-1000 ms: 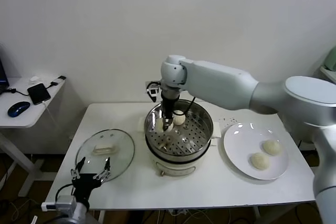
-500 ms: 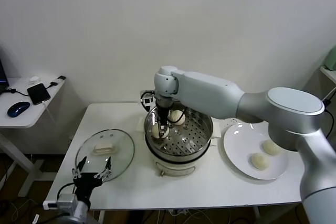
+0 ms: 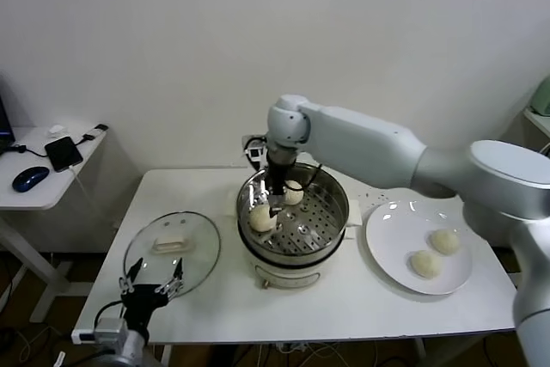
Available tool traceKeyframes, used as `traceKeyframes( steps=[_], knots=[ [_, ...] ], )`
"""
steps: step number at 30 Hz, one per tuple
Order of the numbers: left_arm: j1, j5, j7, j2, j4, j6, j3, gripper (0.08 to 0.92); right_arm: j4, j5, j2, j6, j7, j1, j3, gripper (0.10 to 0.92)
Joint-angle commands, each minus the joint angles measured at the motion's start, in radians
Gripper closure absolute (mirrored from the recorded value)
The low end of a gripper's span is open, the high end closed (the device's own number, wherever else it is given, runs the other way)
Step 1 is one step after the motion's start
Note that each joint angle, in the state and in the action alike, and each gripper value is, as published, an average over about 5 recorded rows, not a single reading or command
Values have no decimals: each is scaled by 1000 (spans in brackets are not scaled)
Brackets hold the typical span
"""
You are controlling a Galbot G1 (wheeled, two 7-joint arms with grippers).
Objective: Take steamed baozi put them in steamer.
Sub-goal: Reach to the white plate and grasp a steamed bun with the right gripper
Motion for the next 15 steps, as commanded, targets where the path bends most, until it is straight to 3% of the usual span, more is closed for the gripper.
traceKeyframes(
  steps=[1,8,15],
  knots=[
    [-3,-7,7,2,3,5,-9,177,168,13,-354,139,-143,168,19,203],
    [-9,-38,18,2,7,18,-38,177,263,-92,-623,267,-222,196,-31,203],
    [9,-32,21,3,-5,3,-31,177,319,-313,-761,377,-228,-184,204,203]
  ],
)
